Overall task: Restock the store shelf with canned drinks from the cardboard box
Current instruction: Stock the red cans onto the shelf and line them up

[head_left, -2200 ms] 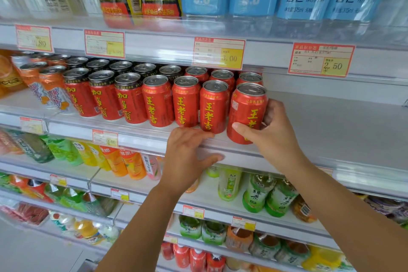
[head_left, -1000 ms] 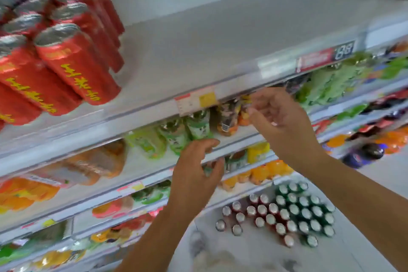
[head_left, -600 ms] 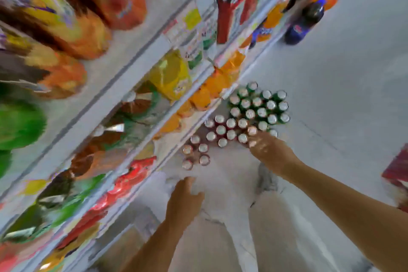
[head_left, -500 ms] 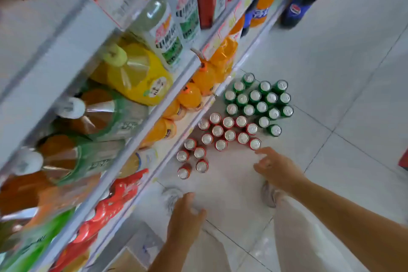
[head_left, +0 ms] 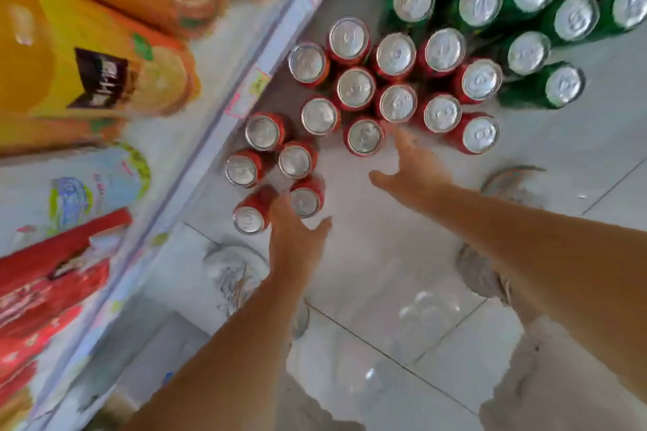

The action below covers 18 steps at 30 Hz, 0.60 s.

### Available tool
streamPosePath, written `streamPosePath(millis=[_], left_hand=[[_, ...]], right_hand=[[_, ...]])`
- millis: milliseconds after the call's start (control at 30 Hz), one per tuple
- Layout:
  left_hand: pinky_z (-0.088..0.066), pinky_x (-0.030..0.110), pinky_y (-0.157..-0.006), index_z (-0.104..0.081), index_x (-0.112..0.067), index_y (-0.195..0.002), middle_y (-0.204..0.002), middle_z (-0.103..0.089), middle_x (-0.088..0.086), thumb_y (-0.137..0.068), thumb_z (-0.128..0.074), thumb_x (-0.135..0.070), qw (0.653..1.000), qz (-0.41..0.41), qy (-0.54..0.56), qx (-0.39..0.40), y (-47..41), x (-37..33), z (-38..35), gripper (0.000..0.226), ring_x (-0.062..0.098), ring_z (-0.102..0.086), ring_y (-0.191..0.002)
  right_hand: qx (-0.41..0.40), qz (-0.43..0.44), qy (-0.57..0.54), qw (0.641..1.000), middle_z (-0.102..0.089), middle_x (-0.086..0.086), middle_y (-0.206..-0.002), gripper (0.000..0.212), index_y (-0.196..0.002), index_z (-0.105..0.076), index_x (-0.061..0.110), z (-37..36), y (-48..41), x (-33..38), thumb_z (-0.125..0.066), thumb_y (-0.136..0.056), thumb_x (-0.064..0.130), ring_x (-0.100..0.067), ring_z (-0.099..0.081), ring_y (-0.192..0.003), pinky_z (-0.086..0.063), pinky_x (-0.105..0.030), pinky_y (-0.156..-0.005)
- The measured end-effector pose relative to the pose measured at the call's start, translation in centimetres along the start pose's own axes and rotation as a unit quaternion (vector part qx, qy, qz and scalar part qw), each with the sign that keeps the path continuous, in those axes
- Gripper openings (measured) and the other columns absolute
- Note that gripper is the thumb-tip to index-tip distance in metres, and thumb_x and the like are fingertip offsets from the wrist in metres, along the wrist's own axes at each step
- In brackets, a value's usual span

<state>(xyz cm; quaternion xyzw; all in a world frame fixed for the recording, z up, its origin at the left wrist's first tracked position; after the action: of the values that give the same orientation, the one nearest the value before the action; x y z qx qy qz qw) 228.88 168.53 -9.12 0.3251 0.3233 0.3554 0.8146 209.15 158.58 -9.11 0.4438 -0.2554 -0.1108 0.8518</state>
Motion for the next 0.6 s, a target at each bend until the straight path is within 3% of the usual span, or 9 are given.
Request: streamPosePath(millis=[133,267,433,600], left_hand=[[-0.034,0.027,-0.102,-0.03,-0.011,-0.147,-0.144,-0.045,0.011,-0.074,-0.083,-0.029,1.0,0.018,0.009,-0.009,-2.3,0.3,-1.6,0.092,0.027,-0.046,-0.13],[-0.035,0.025,-0.097,-0.034,-0.009,-0.141,-0.136,-0.051,0.01,-0.072,-0.085,-0.026,0.999,0.015,0.011,-0.03,-3.7,0.2,-2.2,0.087,0.027,-0.049,-0.124],[-0.038,0.021,-0.084,-0.043,-0.015,-0.129,-0.12,-0.059,0.003,-0.069,-0.084,-0.027,0.999,0.004,0.013,-0.046,-3.9,1.0,-1.7,0.074,0.021,-0.058,-0.109],[-0.045,0.028,-0.081,-0.044,-0.02,-0.126,-0.112,-0.059,-0.004,-0.067,-0.082,-0.029,0.997,0.013,0.055,-0.055,1.3,-0.5,1.7,0.071,0.02,-0.059,-0.095]], right_hand=[[-0.033,0.038,-0.02,0.999,-0.051,-0.003,-0.132,0.084,-0.146,-0.018,0.038,-1.6,-2.1,0.2,-0.071,-0.081,0.036,-0.029,-0.059,-0.101,-0.045,-0.033,-0.079],[-0.089,0.049,0.018,0.995,-0.053,-0.004,-0.133,0.088,-0.147,-0.014,0.039,-2.7,-3.6,0.4,-0.072,-0.081,0.038,-0.031,-0.058,-0.106,-0.047,-0.037,-0.079],[-0.154,0.039,0.024,0.987,-0.06,-0.007,-0.117,0.074,-0.136,-0.029,0.027,-3.0,-3.9,1.2,-0.074,-0.078,0.032,-0.034,-0.059,-0.101,-0.046,-0.037,-0.074],[-0.131,0.038,-0.013,0.991,-0.061,0.001,-0.102,0.063,-0.117,-0.039,0.021,-0.3,0.5,1.9,-0.077,-0.069,0.037,-0.033,-0.06,-0.093,-0.041,-0.033,-0.069]])
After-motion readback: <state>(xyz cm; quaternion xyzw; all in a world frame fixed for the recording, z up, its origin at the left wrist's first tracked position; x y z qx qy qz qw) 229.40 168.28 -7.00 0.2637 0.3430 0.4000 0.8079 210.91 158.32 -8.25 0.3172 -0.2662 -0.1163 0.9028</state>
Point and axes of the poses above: each hand's wrist, its own y-axis away from the middle knuckle, its own z-axis out of the back of the hand, x = y × z, the point moved 6 cm from there along -y, towards the middle knuckle
